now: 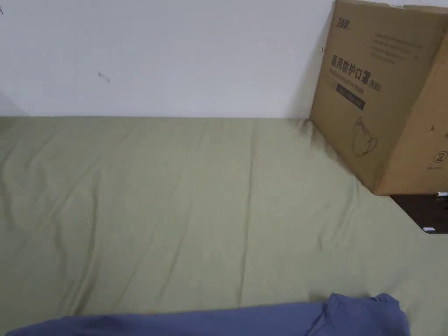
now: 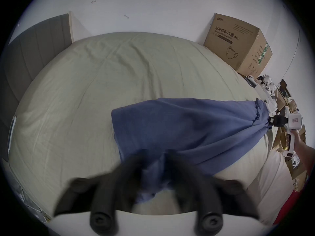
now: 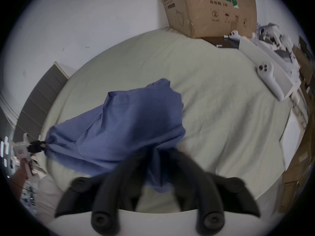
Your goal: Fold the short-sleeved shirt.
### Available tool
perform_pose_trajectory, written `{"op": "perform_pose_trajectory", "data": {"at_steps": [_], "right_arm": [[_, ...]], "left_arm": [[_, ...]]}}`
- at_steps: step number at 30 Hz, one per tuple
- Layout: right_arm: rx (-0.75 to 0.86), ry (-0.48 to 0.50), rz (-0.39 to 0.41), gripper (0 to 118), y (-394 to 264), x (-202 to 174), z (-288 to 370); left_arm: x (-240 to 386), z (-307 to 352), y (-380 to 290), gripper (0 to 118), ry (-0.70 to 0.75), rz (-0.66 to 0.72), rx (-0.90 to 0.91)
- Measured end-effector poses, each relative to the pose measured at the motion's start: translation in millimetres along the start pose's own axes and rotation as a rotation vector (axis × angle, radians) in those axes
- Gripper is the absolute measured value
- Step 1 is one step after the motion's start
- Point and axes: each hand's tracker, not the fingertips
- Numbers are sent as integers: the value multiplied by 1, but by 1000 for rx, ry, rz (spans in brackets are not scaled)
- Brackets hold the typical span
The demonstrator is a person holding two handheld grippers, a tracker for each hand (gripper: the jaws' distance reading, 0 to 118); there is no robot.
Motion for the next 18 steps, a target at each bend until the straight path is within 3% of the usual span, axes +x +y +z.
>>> {"op": "perform_pose_trajectory", "data": {"at_steps": [1, 2, 3, 8, 11, 12, 13, 14, 15, 16, 17, 18], "right_arm": [[18, -61, 29, 82, 3, -6, 5], [38, -92, 53, 103, 7, -11, 12], [82, -59, 66, 114, 9, -8, 19], [405, 142, 70, 116, 22, -68, 82], [581, 138, 95, 116, 22, -116, 99], [613, 116, 122, 111, 21, -129, 101], [742, 88, 145, 98, 15, -142, 100], [858, 64, 159, 74, 7, -153, 100], [931, 28, 182, 23, 1, -163, 100], [993, -38, 225, 3, -6, -173, 99], [1017, -82, 269, 3, -9, -181, 98], [1041, -117, 290, 3, -13, -186, 97]], "left_arm": [[2, 4, 1, 107, 1, -3, -1], [6, 12, 3, 118, 8, -5, 18], [10, 25, 7, 118, 14, -14, 97], [49, 76, 25, 118, -59, 66, 387], [83, 96, 28, 118, -80, 104, 632], [87, 97, 23, 118, -52, 93, 715], [99, 99, 19, 118, -10, 73, 825], [109, 101, 17, 116, 19, 59, 892], [115, 101, 17, 96, 17, 45, 915], [126, 102, 17, 60, 13, 18, 929], [135, 104, 16, 8, 58, -10, 933], [143, 105, 15, 1, 128, -29, 920]]}}
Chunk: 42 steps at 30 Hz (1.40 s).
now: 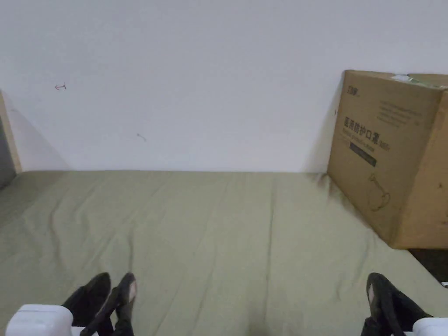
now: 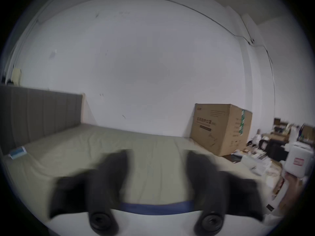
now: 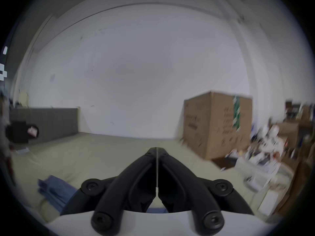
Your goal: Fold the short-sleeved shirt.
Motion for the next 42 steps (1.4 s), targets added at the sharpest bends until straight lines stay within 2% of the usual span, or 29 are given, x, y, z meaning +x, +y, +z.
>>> {"op": "perform_pose_trajectory", "data": {"at_steps": [1, 3, 4, 7, 10, 12, 15, 17, 19, 20, 21, 22, 23, 24, 25, 27, 29, 32, 34, 36, 37, 39, 41, 42], "right_arm": [[-18, 4, -30, 3, -1, -3, 2], [-60, 70, -112, 3, -2, -2, 4], [-69, 63, -102, 3, -3, -3, 5], [-69, 33, -55, 3, -3, -4, 10], [-87, 45, -88, 3, -3, 0, 12], [-107, 55, -109, 3, 0, 3, 12], [-138, 119, -145, 3, 10, 16, 13], [-161, 147, -115, 3, 16, 25, 12], [-201, 154, -68, 3, 16, 28, 11], [-218, 159, -59, 3, 14, 29, 11], [-234, 168, -55, 3, 12, 28, 10], [-250, 178, -52, 3, 10, 27, 10], [-266, 187, -46, 3, 6, 25, 10], [-276, 190, -43, 3, 4, 23, 9], [-292, 197, -41, 3, 2, 19, 9], [-301, 222, -72, 3, 0, 15, 11], [-293, 257, -93, 3, 1, 9, 14], [-314, 299, -43, 3, 5, -6, 12], [-328, 329, -24, 3, 5, -14, 8], [-342, 353, -25, 3, 6, -22, 4], [-353, 364, -28, 3, 5, -26, 0], [-372, 374, -38, 3, 4, -33, -5], [-387, 382, -55, 3, 2, -39, -9], [-390, 386, -64, 3, 2, -40, -10]], "left_arm": [[6, 1, 1, 1, 39, -31, -14], [4, 5, 0, 1, -24, 8, 18], [4, 6, -1, 1, -41, 19, 16], [2, 13, -5, 1, 35, -9, 31], [-8, 21, -6, 1, 59, 82, 56], [-19, 22, 2, 1, 57, 84, 40], [-70, 0, 17, 1, -120, 258, -179], [-119, -30, 7, 1, -280, 471, -501], [-160, -51, -17, 1, -372, 727, -750], [-179, -54, -37, 1, -392, 836, -789], [-193, -57, -52, 1, -411, 889, -822], [-205, -58, -64, 7, -402, 891, -840], [-218, -61, -77, 33, -389, 882, -858], [-226, -62, -86, 96, -381, 881, -876], [-234, -65, -98, 118, -384, 897, -879], [-243, -54, -118, 118, -383, 933, -896], [-251, -57, -135, 118, -383, 1037, -819], [-250, -69, -170, 118, -435, 1149, -834], [-239, -77, -196, 118, -485, 1197, -864], [-224, -93, -196, 118, -626, 1212, -779], [-212, -106, -197, 118, -686, 1226, -814], [-220, -126, -214, 118, -672, 1183, -884], [-220, -139, -209, 118, -596, 1000, -894], [-201, -127, -207, 117, -576, 957, -885]]}}
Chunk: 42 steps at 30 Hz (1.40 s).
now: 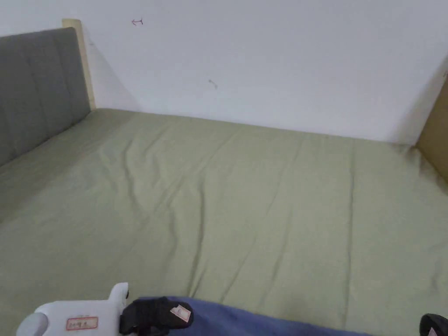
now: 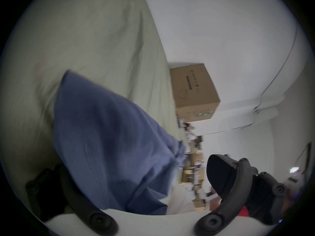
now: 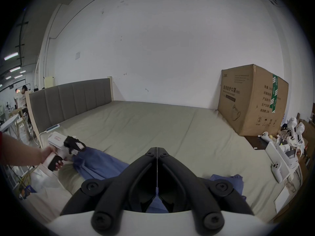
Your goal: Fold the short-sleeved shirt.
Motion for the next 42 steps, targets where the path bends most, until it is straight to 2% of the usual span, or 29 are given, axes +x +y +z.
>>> {"op": "perform_pose_trajectory", "data": {"at_steps": [1, 2, 3, 4, 5, 6, 8, 10, 12, 15, 19, 21, 25, 29, 30, 31, 32, 33, 34, 35, 42], "right_arm": [[-2, 5, -8, 3, 0, -1, -1], [-3, 8, -14, 3, -1, -2, -1], [-4, 10, -18, 3, -1, -2, -1], [-5, 13, -23, 3, -2, -2, -1], [-10, 16, -26, 3, -3, -2, 0], [-17, 17, -26, 3, -4, -1, 0], [-33, 14, -21, 3, -8, 0, 1], [-38, 14, -13, 3, -8, 3, 4], [-16, 20, 1, 3, -5, 7, 7], [23, 11, -14, 3, 0, 14, 9], [53, 14, -123, 3, -4, 24, 10], [55, 10, -154, 3, -8, 28, 11], [37, -2, -187, 3, -18, 36, 17], [20, -23, -197, 3, -24, 46, 26], [15, -31, -196, 3, -24, 48, 27], [10, -40, -196, 3, -25, 51, 29], [5, -50, -195, 3, -25, 54, 31], [2, -58, -195, 3, -25, 57, 33], [0, -65, -198, 3, -25, 59, 35], [-2, -68, -201, 3, -25, 62, 37], [7, -86, -243, 3, -31, 70, 38]], "left_arm": [[2, 0, -3, 107, 39, -28, 0], [2, 6, -5, 81, 116, -45, 20], [-3, 12, -6, 15, 219, -69, 46], [-5, 17, -4, 8, 395, -79, 63], [-23, 23, -11, 8, 230, 4, 53], [-16, 21, -16, 8, 144, 109, 113], [11, 13, -8, 8, 333, -92, 72], [48, 9, -5, 8, 460, -227, 42], [80, 14, 1, 8, 544, -316, 8], [128, 30, 8, 8, 561, -458, -37], [166, 44, 11, 8, 951, -646, -75], [175, 36, 8, 8, 1048, -681, -105], [193, -2, -3, 8, 715, -439, -102], [208, -88, -17, 8, 499, -365, -175], [210, -111, -24, 22, 444, -337, -217], [213, -131, -29, 63, 411, -350, -237], [215, -150, -33, 108, 377, -356, -282], [216, -163, -36, 118, 386, -357, -306], [222, -169, -35, 117, 332, -374, -204], [220, -168, -37, 117, 409, -394, -247], [220, -105, -22, 116, 501, -391, -134]]}}
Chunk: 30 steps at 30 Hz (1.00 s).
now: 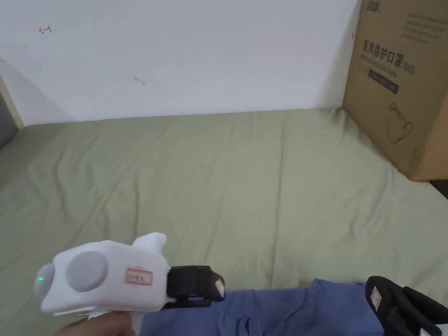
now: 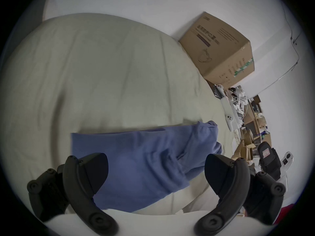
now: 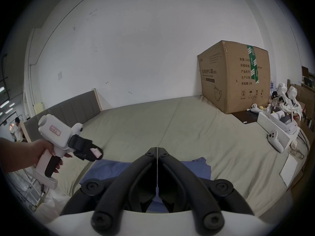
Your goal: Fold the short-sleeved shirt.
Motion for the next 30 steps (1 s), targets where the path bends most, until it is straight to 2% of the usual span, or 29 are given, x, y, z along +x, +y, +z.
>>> {"op": "perform_pose_trajectory", "data": {"at_steps": [1, 2, 4, 5, 6, 8, 10, 14, 16, 17, 20, 21, 24, 27, 28, 29, 30], "right_arm": [[12, 12, -16, 3, 0, 0, 1], [12, 20, -20, 3, 1, 1, 1], [4, 23, -15, 3, 3, -1, -1], [0, 24, -7, 3, 4, -2, -1], [1, 25, 1, 3, 4, -2, -1], [18, 36, 8, 3, 5, -2, 4], [24, 42, 18, 3, 8, -3, 7], [19, 29, 44, 3, 8, -5, 8], [14, 25, 48, 3, 9, -6, 8], [12, 25, 46, 3, 9, -7, 8], [10, 36, 39, 3, 9, -9, 9], [11, 39, 40, 3, 9, -10, 9], [3, 46, 57, 3, 12, -14, 6], [3, 50, 66, 3, 12, -16, 6], [2, 52, 68, 3, 11, -17, 5], [-1, 53, 69, 3, 11, -18, 4], [-5, 54, 70, 3, 10, -20, 3]], "left_arm": [[-2, 5, -3, 110, -5, -32, 16], [-4, 8, -7, 98, 19, -74, 36], [2, 1, -10, 41, 90, -129, 24], [6, -9, -11, 17, 123, -166, 18], [10, -19, -15, 14, 147, -199, 7], [20, -41, -16, 14, 161, -282, -14], [32, -67, -21, 13, 91, -328, -66], [60, -113, -31, 13, 89, -357, -140], [72, -113, -35, 13, 76, -354, -119], [75, -111, -34, 13, -26, -327, -110], [71, -99, -34, 13, -395, -107, -147], [67, -93, -35, 13, -471, -56, -138], [43, -56, -25, 13, -456, -29, -17], [-9, -16, -16, 15, -384, 27, 49], [-32, -3, -16, 23, -382, 56, 59], [-55, 8, -17, 47, -379, 94, 65], [-73, 17, -19, 92, -377, 142, 63]]}}
